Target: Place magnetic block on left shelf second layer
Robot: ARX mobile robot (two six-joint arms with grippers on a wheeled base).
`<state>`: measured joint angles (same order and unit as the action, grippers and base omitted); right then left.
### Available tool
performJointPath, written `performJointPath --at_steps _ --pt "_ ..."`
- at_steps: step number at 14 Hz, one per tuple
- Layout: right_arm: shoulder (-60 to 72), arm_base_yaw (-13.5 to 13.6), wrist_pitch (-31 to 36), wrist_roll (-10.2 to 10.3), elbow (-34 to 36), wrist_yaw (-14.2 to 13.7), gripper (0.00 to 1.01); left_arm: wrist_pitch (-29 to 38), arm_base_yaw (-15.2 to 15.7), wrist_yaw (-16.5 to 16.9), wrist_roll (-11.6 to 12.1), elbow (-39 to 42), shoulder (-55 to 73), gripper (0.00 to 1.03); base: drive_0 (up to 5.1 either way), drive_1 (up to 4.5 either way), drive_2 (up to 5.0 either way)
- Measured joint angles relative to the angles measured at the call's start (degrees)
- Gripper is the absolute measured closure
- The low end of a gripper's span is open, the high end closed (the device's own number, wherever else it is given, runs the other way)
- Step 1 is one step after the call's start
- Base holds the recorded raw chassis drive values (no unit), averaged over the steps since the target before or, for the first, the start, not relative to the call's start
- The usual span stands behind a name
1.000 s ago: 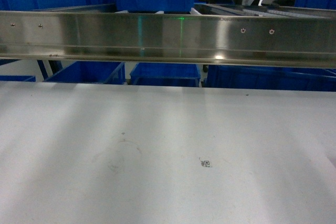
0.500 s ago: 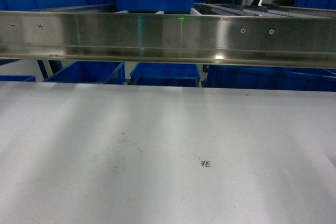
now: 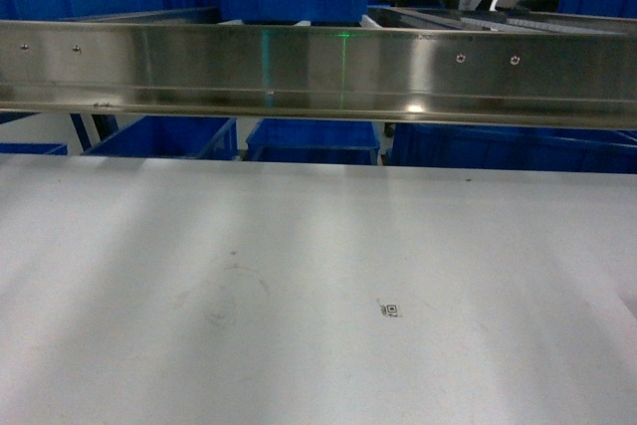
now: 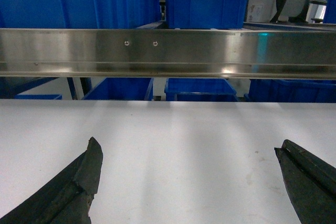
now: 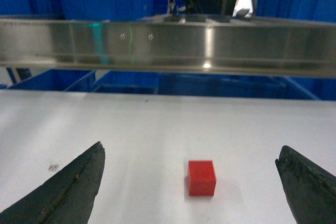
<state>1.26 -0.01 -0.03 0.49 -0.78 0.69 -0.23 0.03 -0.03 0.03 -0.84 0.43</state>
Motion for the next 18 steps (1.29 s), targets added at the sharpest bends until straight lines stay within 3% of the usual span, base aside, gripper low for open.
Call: performJointPath --at_steps 1,2,4,7,8,10,13,15,18 --pt "2.25 -0.7 -0.2 0.68 -0.02 1.95 0.03 0.0 0.0 0.0 0.02 0.0 0.0 0.05 0.0 0.0 0.0" --pt "6.8 -3.08 3.43 1.68 -0.04 4.76 0.03 0.0 0.0 0.0 0.02 0.0 0.0 0.05 0.0 0.0 0.0" --pt "22.56 -7.17 16.37 3.02 -1.36 8.28 0.03 0.0 0.0 -0.02 0.0 0.0 0.0 0.05 0.0 0.0 0.0" --pt "55.39 -7.06 38.77 2.71 -11.15 9.55 0.03 0.0 0.0 0.0 0.0 0.0 0.0 0.05 0.0 0.0 0.0" --pt "74.51 -6.32 45.94 0.59 -18.67 8.74 0.03 0.0 0.0 0.0 0.0 0.0 0.0 0.05 0.0 0.0 0.0" --pt "87.89 -8.61 48.74 -3.87 -21.9 8.59 0.03 0.0 0.0 0.0 0.0 0.0 0.0 0.05 0.0 0.0 0.0" --pt "90.16 -12.94 53.57 -9.03 -18.16 12.59 0.03 0.02 0.0 -0.02 0.0 0.0 0.0 0.05 0.0 0.0 0.0" --pt "94.14 -13.55 56.87 -10.67 -15.65 14.53 0.03 0.0 0.0 0.0 0.0 0.0 0.0 0.05 0.0 0.0 0.0" --pt "99.51 -13.18 66.75 -10.64 -12.85 14.58 0.03 0.0 0.0 0.0 0.02 0.0 0.0 0.05 0.0 0.0 0.0"
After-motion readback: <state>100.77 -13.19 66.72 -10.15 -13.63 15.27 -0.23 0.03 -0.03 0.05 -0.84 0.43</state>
